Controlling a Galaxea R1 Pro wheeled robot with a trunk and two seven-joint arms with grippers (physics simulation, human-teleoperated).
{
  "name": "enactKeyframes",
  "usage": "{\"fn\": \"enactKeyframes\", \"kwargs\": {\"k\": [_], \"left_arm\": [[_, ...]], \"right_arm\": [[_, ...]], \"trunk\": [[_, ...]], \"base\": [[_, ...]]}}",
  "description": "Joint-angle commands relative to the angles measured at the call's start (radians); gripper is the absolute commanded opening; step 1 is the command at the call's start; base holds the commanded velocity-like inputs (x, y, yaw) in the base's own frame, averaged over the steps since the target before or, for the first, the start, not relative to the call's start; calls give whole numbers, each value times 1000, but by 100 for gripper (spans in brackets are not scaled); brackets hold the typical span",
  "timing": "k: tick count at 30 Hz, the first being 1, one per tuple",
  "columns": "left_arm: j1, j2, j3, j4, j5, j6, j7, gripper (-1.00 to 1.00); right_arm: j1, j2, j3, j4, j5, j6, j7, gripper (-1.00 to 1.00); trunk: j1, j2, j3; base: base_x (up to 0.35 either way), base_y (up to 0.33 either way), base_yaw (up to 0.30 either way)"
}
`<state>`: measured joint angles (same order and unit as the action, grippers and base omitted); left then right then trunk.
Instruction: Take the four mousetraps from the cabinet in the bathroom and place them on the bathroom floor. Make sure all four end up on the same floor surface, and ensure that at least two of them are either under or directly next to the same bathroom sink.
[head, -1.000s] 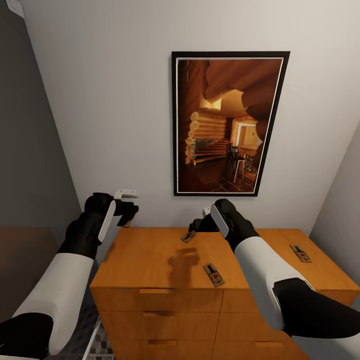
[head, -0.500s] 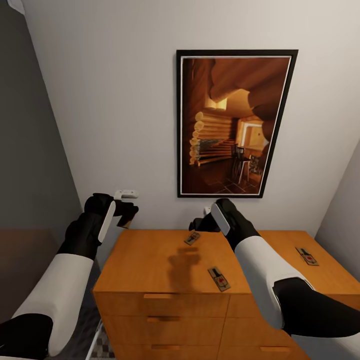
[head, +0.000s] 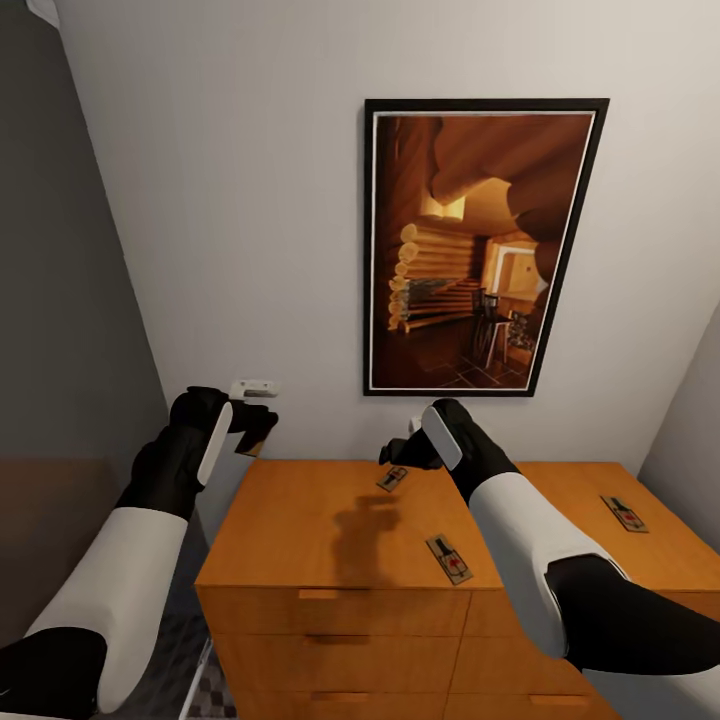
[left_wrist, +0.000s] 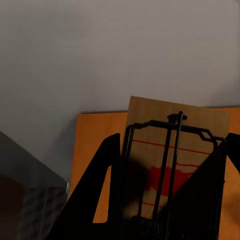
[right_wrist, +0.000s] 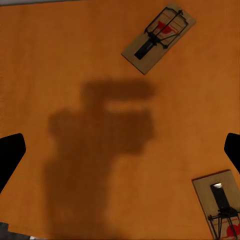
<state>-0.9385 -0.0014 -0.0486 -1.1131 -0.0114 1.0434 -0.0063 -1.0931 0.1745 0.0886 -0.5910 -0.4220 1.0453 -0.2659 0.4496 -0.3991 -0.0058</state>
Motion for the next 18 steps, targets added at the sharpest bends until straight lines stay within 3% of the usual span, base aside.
{"fn": "enactKeyframes", "kwargs": {"k": [1, 9, 18], "left_arm": [[0, 0, -1, -1, -3, 4, -1, -100], [0, 0, -2, -12, -4, 4, -1, -100], [59, 0, -2, -120, -4, 4, -1, -100]], "right_arm": [[0, 0, 2, 1, -11, 2, -11, 100], [-1, 0, 2, 21, -12, 2, -15, 100], [-1, 0, 2, 25, -11, 2, -18, 100]], "trunk": [[0, -1, -1], [0, -1, -1], [0, -1, -1]], "base": [[1, 15, 0], [0, 6, 0], [0, 0, 0]]}}
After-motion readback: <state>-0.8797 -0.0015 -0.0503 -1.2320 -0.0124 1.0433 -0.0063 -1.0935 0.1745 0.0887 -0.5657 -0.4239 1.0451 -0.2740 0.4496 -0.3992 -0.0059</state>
